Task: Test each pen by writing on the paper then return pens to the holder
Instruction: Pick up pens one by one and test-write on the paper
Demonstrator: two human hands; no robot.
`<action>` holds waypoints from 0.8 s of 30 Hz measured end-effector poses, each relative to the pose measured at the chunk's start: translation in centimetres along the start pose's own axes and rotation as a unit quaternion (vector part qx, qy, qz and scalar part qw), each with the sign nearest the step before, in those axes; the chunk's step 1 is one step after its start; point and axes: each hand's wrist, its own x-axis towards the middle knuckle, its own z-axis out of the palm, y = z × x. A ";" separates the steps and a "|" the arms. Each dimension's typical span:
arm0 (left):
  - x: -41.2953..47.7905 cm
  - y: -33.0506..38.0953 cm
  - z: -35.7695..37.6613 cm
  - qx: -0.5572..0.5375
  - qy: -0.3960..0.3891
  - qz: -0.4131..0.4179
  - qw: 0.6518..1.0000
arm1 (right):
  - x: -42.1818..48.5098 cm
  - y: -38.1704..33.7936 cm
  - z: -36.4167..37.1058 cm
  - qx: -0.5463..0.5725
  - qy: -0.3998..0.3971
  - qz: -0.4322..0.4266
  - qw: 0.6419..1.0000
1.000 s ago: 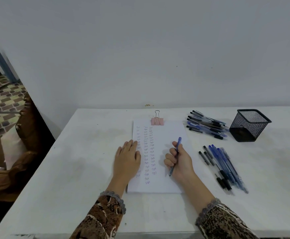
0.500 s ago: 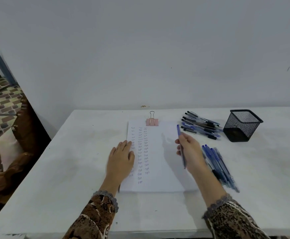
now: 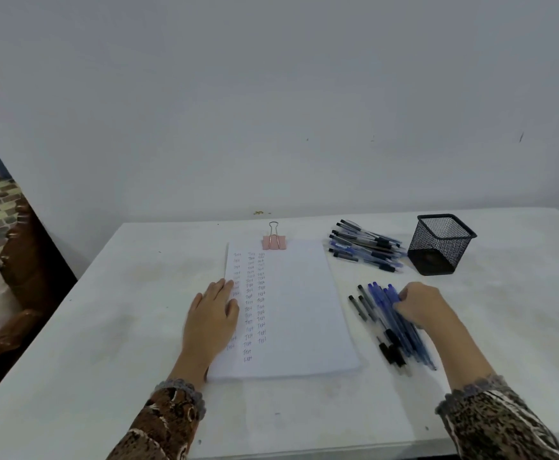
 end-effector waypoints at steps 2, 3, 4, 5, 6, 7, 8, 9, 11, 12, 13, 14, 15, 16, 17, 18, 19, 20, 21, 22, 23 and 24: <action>-0.1 0.0 0.0 -0.002 0.000 -0.001 1.000 | -0.3 0.0 -0.2 0.004 -0.001 -0.004 1.000; -0.1 0.0 0.0 -0.002 0.001 -0.002 1.000 | -0.5 -0.1 -0.3 0.010 0.003 -0.004 1.000; -0.1 0.1 0.0 -0.004 0.001 -0.003 1.000 | -0.7 -0.2 -0.5 0.018 0.009 -0.002 1.000; -0.1 0.1 -0.1 -0.005 0.003 -0.004 1.000 | -0.7 -0.2 -0.8 0.025 0.014 -0.002 1.000; -0.1 0.1 -0.1 -0.006 0.003 -0.004 1.000 | -0.7 -0.2 -1.0 0.027 0.016 -0.001 0.999; -0.1 0.1 -0.1 -0.007 0.002 -0.004 1.000 | -0.5 -0.2 -1.3 0.029 0.017 -0.003 0.999; -0.1 0.2 -0.1 -0.007 0.001 -0.005 1.000 | -0.2 -0.3 -1.6 0.032 0.017 -0.007 0.999; -0.1 0.2 -0.1 -0.006 -0.001 -0.006 1.000 | 0.2 -0.6 -2.1 0.036 0.019 -0.012 0.999; -0.1 0.2 -0.1 -0.006 -0.001 -0.007 1.000 | 1.2 -1.5 -2.9 0.043 0.035 -0.032 0.998; -0.1 0.2 -0.1 -0.006 0.002 -0.006 1.000 | 1.9 -2.1 -3.2 0.045 0.047 -0.053 0.996; -0.1 0.2 -0.1 -0.007 0.005 -0.005 1.000 | 2.6 -2.8 -3.3 0.047 0.060 -0.080 0.994; -0.1 0.2 -0.1 -0.009 0.006 -0.005 1.000 | 3.3 -3.5 -3.2 0.047 0.069 -0.109 0.990; -0.1 0.3 -0.1 -0.009 0.006 -0.006 1.000 | 4.1 -4.1 -2.9 0.042 0.076 -0.136 0.987; -0.1 0.3 -0.1 -0.009 0.003 -0.009 1.000 | 4.8 -4.6 -2.4 0.032 0.080 -0.159 0.984; -0.1 0.2 -0.1 -0.010 0.000 -0.012 1.000 | 5.5 -4.9 -1.9 0.014 0.081 -0.179 0.980; -0.1 0.2 -0.1 -0.010 -0.001 -0.014 1.000 | 6.0 -5.0 -1.4 -0.012 0.080 -0.194 0.978; -0.1 0.2 -0.1 -0.010 -0.002 -0.015 1.000 | 6.6 -5.0 -0.9 -0.040 0.080 -0.206 0.974; -0.1 0.1 -0.1 -0.010 -0.002 -0.015 1.000 | 7.1 -4.8 -0.4 -0.066 0.083 -0.216 0.971; 0.0 0.1 -0.1 -0.010 -0.001 -0.015 1.000 | 7.4 -4.7 -0.1 -0.087 0.090 -0.227 0.966; 0.0 0.1 0.0 -0.010 0.001 -0.015 1.000 | 7.6 -4.7 0.0 -0.106 0.095 -0.236 0.961; 0.0 0.0 0.1 -0.011 0.002 -0.015 1.000 | 7.6 -4.7 0.0 -0.121 0.096 -0.244 0.957; 0.0 0.0 0.1 -0.009 0.001 -0.015 1.000 | 7.6 -4.8 0.0 -0.138 0.095 -0.247 0.954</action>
